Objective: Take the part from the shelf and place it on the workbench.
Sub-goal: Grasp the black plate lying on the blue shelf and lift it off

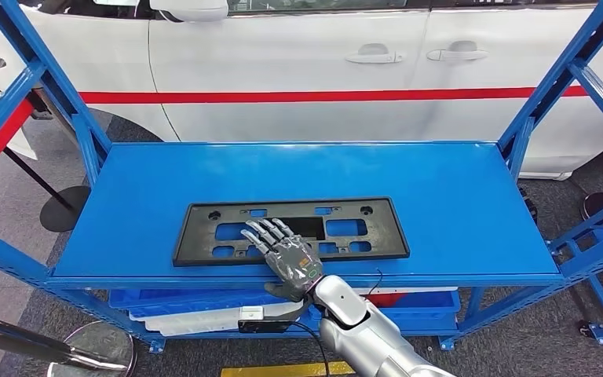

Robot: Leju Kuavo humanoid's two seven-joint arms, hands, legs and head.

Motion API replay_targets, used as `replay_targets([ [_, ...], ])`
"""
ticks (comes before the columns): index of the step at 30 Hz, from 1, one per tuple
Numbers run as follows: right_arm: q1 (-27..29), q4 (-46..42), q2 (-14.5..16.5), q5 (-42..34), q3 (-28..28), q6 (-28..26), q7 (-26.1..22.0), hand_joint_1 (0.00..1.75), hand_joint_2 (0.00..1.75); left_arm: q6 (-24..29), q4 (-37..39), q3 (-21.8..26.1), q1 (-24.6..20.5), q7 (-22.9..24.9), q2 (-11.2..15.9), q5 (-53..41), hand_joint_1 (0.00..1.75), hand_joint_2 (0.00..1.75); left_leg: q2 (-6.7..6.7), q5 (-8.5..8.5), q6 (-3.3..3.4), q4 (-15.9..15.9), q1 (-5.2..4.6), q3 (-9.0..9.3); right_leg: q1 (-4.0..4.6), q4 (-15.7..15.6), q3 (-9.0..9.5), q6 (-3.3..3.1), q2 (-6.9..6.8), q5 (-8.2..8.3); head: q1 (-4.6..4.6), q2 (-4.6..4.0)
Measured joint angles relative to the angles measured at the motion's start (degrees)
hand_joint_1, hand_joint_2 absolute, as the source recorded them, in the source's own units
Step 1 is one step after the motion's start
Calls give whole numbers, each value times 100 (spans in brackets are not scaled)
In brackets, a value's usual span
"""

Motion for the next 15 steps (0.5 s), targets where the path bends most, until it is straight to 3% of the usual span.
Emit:
replay_targets([
  [2, 9, -82, -3, -191, -99, 53, -146, 0, 175, -16, 0, 0, 3, -8, 5, -23, 0, 0, 8, -163, -41, 228, 6, -109, -29, -64, 8, -70, -22, 56, 0, 0],
  [5, 6, -265, -25, -406, -265, 168, -258, 0, 175, -43, 0, 2, 17, -21, 9, -42, 0, 0, 17, -754, -87, 1312, 22, -582, -33, -88, -17, -111, -51, 89, -1, 0],
  [6, 1, -326, -42, -502, -326, 196, -302, 0, 175, -48, 0, 3, 28, -26, 9, -47, 0, 0, 17, -852, -102, 1591, 27, -694, -33, -83, -24, -109, -52, 92, -1, 0],
  [7, -1, -381, -62, -615, -383, 217, -365, 0, 175, -50, 0, 3, 40, -30, 9, -54, 0, 0, 18, -841, -116, 1677, 34, -712, -35, -74, -28, -104, -50, 94, -1, 0],
  [8, -1, -437, -81, -727, -432, 231, -435, 0, 175, -51, 0, 4, 48, -34, 11, -61, 0, 0, 18, -718, -126, 1517, 46, -613, -41, -59, -29, -94, -45, 92, -1, 0],
  [10, -5, -546, -108, -878, -512, 238, -537, 0, 175, -51, 1, 4, 51, -40, 17, -71, 0, 0, 22, -360, -143, 741, 79, -196, -49, -3, -34, -50, -28, 68, -1, 0],
  [12, -13, -630, -126, -925, -571, 241, -575, 0, 175, -53, 2, 5, 44, -43, 19, -72, 0, 0, 9, -184, -107, 177, 83, 88, -34, 66, -59, 16, -9, 42, 0, 0],
  [15, -15, -705, -146, -948, -627, 245, -593, 0, 175, -56, 2, 6, 44, -45, 16, -73, 0, 0, -3, -161, 4, 94, 53, 100, -34, 88, -92, 108, 6, 53, 1, 0],
])
